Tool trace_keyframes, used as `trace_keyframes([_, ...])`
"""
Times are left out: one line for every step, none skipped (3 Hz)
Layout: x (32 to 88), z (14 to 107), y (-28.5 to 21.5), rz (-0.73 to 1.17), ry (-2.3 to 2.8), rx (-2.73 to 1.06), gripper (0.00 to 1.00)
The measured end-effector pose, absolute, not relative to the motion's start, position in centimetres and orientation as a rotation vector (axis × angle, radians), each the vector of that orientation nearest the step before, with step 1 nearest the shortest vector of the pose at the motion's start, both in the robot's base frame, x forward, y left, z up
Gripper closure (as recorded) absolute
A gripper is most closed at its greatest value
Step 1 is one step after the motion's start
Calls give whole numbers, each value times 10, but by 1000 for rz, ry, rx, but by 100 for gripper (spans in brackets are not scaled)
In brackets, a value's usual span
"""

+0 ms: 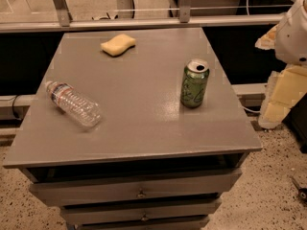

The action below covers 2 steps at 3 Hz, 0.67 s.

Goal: Place water bottle upright

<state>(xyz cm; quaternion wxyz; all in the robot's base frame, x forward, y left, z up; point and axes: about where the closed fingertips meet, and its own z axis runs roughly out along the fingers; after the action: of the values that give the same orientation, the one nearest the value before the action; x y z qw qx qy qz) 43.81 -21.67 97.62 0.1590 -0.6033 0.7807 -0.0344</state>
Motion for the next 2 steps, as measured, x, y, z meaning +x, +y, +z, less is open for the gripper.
trace_keyframes([445,981,-204,-85,2207,-1722,0])
trace_keyframes([463,990,-171,-39,2154,-1718,0])
